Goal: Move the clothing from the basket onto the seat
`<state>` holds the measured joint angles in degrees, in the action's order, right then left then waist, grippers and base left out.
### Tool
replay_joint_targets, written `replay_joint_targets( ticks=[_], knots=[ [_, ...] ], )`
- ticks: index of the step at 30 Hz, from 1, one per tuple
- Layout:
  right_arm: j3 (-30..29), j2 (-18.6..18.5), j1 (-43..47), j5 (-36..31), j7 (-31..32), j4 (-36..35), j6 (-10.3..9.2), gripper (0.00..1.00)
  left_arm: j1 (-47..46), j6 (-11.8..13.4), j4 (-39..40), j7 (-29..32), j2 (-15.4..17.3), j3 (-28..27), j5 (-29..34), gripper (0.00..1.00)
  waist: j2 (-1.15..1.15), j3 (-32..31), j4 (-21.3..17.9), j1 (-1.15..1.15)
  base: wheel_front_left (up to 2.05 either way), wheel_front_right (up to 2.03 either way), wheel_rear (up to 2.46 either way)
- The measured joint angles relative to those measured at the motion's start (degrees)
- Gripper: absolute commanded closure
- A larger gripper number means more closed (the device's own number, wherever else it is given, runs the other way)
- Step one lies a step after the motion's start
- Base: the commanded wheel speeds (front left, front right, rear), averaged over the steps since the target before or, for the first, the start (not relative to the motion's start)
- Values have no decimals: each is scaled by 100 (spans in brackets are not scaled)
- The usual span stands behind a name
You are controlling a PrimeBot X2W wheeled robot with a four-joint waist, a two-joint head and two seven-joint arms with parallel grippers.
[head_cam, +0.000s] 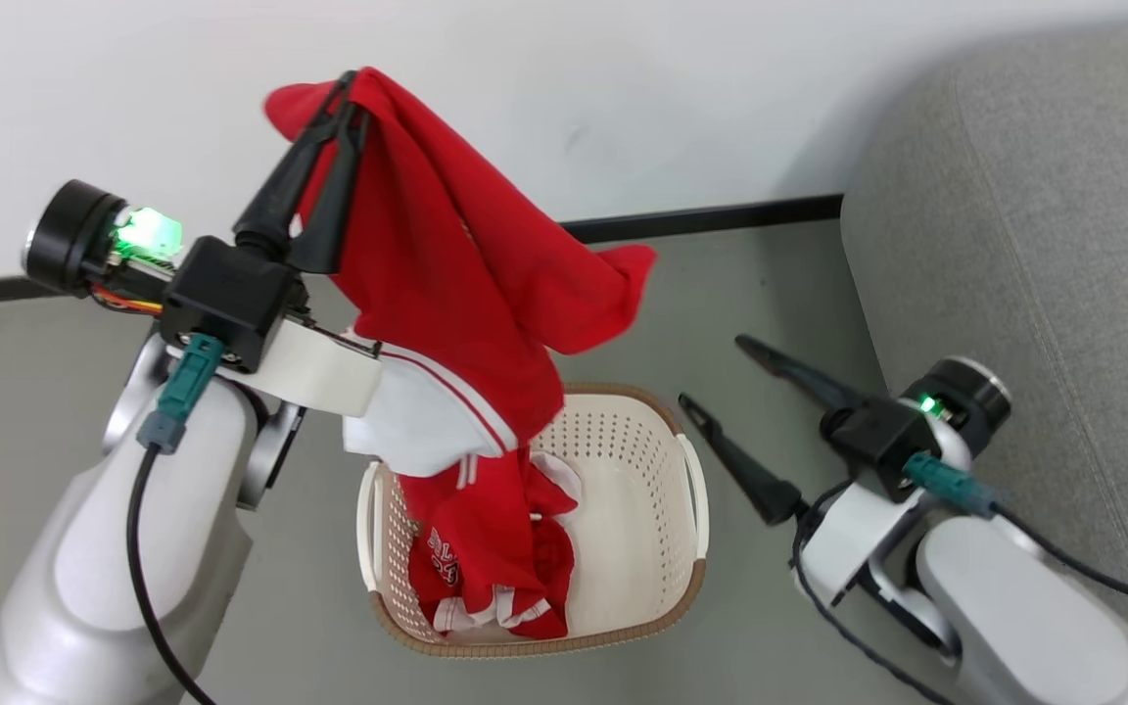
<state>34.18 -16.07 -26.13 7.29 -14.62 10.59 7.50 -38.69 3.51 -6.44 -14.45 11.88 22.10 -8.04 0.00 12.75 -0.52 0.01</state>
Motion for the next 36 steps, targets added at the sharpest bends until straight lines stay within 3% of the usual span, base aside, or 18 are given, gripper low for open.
replay_joint_targets(
  ticks=[10,17,36],
  knots=[
    [1078,140,-133,738,32,232,0,0,-209,-175,-12,243,-234,361,1,100,0,-447,201,0,0,0,0],
    [1397,348,-657,978,32,443,0,0,-242,-281,-101,487,-427,586,-2,100,0,-721,359,0,0,0,0],
    [2128,497,-1347,1300,32,1664,0,0,-447,-525,-104,892,-831,1189,-56,100,0,-1148,914,0,0,0,0]
  ],
)
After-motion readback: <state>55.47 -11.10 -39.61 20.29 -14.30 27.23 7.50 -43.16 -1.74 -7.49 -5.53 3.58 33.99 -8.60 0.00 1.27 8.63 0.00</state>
